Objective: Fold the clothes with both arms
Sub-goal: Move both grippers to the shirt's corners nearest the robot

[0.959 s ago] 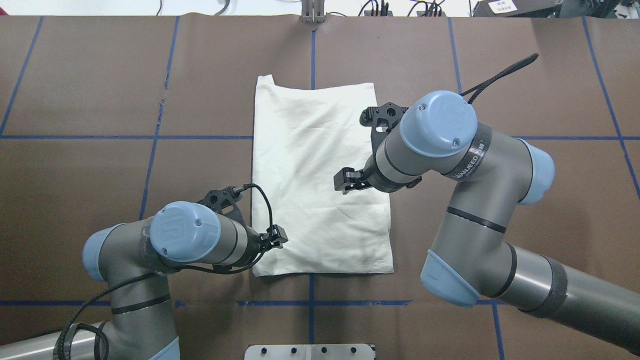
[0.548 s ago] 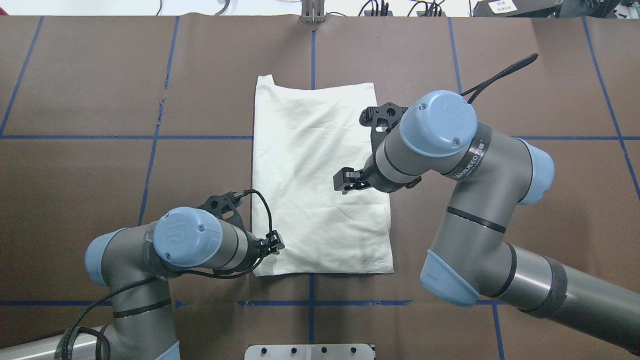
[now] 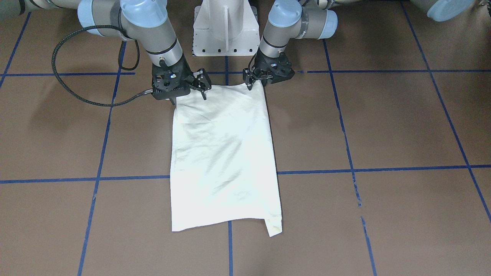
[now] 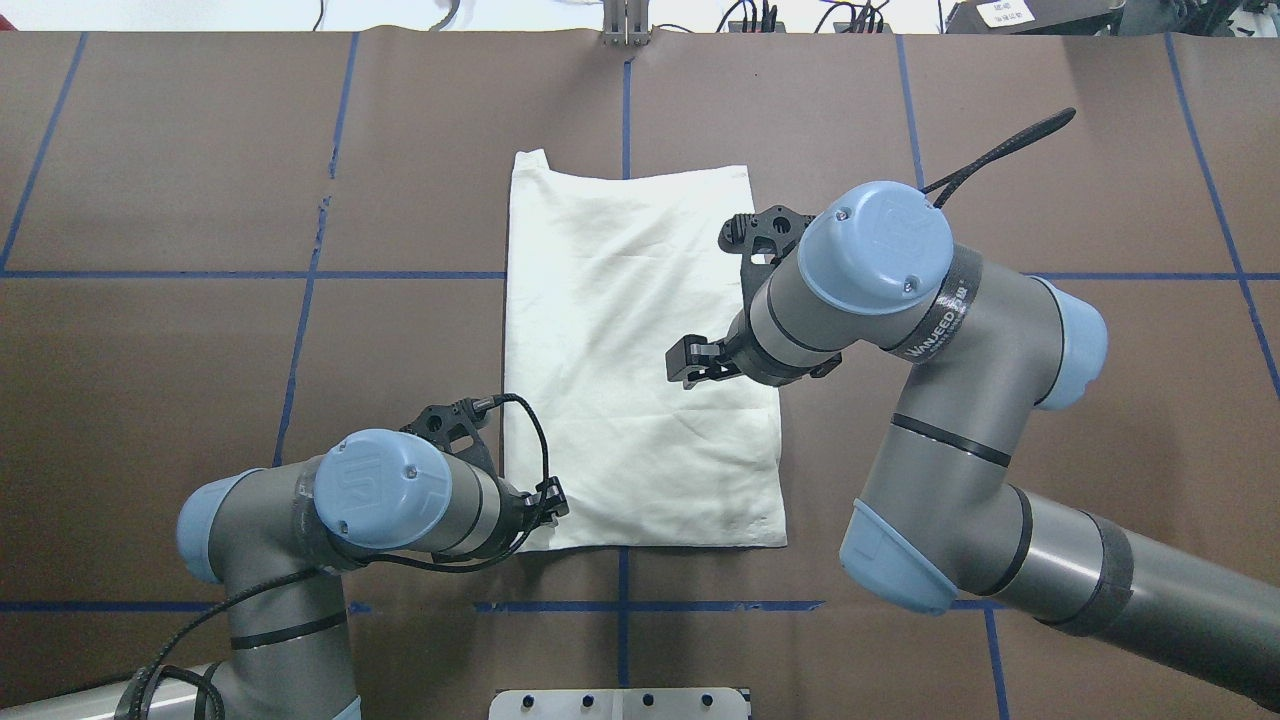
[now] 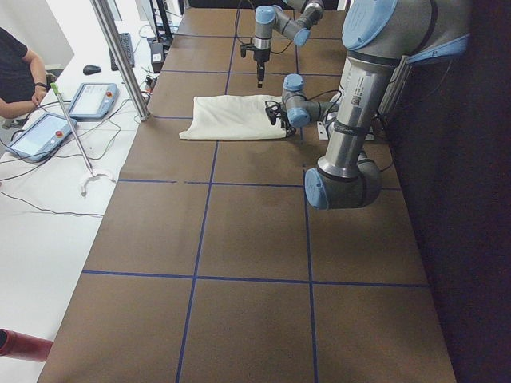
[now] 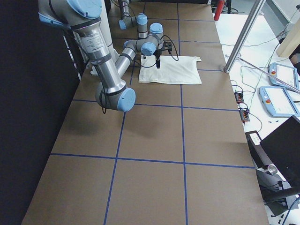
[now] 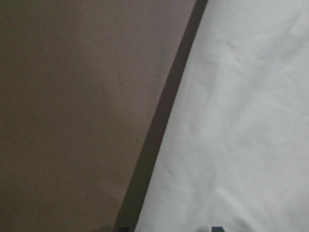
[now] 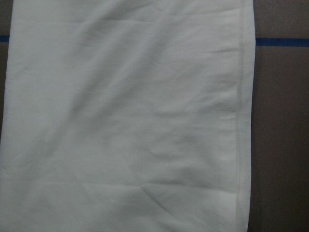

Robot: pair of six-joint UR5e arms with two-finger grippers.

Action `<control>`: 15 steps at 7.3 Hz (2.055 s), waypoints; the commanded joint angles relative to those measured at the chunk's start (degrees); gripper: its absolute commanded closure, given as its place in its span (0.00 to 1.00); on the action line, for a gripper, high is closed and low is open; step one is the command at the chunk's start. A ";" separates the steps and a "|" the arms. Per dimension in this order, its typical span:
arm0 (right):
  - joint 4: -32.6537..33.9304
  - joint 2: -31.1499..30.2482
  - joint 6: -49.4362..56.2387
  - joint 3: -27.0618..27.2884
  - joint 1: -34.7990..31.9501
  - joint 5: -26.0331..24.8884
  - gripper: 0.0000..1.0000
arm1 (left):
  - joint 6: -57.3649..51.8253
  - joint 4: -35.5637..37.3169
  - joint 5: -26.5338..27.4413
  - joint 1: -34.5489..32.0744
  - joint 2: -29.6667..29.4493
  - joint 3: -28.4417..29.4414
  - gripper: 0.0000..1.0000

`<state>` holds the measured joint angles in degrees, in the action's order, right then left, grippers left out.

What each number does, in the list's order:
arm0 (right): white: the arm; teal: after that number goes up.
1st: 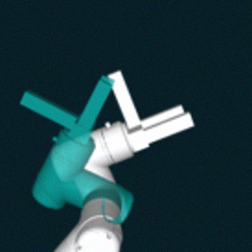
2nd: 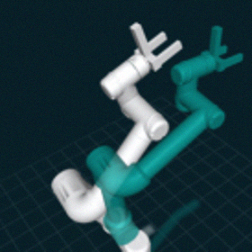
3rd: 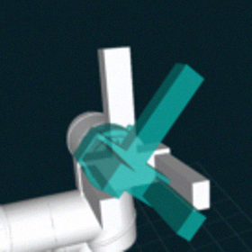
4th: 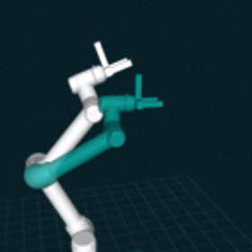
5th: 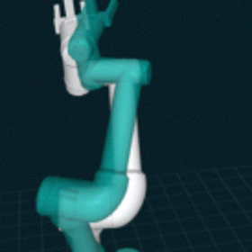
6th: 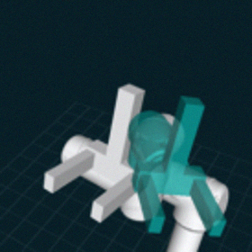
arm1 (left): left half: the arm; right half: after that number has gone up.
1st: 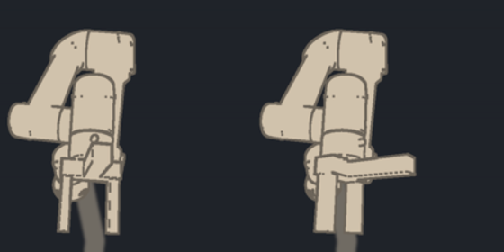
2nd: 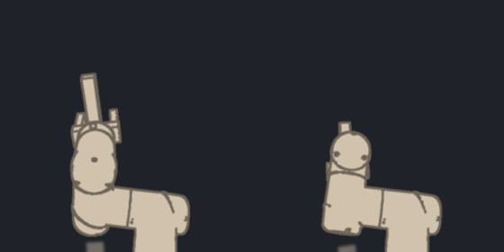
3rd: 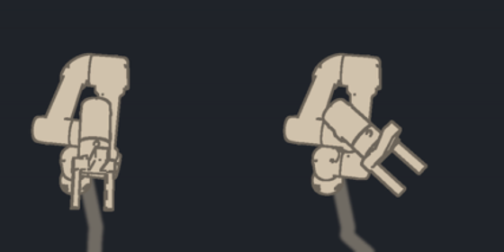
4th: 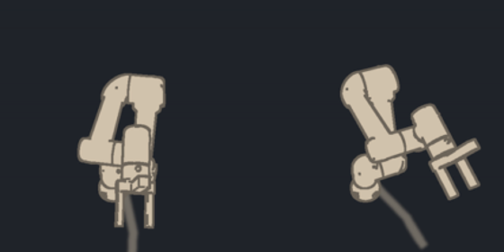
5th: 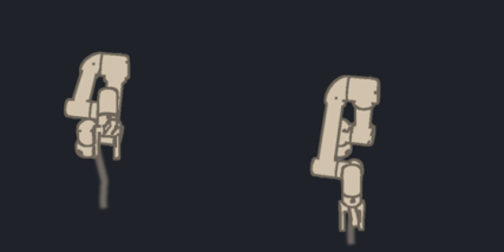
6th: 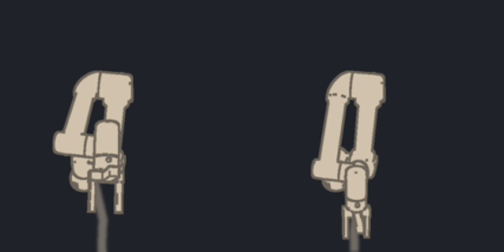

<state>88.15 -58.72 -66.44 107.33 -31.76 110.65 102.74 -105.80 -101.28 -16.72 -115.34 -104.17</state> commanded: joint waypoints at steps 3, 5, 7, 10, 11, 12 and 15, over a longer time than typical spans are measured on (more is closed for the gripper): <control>0.09 0.01 -0.01 -0.02 -0.06 0.00 0.00 | 0.00 1.21 -0.06 0.63 0.64 -0.16 0.56; 0.09 0.01 -0.09 -0.02 -0.06 0.00 0.00 | 1.22 1.21 0.03 0.63 0.55 -0.34 0.82; 0.09 -0.16 -0.09 -0.02 -0.06 0.00 0.00 | 2.81 1.21 0.29 0.81 0.64 -0.77 1.00; -0.17 -0.43 -9.07 0.59 0.99 0.09 0.00 | 1.76 1.47 -0.06 0.81 0.99 -4.63 1.00; -0.26 -0.51 -21.07 0.77 3.96 -0.78 0.00 | 1.76 3.21 -0.32 1.07 0.73 -4.99 1.00; -1.39 -0.69 -30.84 1.03 5.73 -3.49 0.00 | 1.58 3.23 -0.41 1.07 0.73 -5.08 1.00; -1.41 -5.41 -43.58 1.04 10.66 -10.11 0.00 | 1.23 3.14 -0.41 1.07 0.64 -4.91 1.00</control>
<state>86.78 -61.53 -106.35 108.37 -22.66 102.25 104.04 -102.67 -101.68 -15.65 -114.61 -109.07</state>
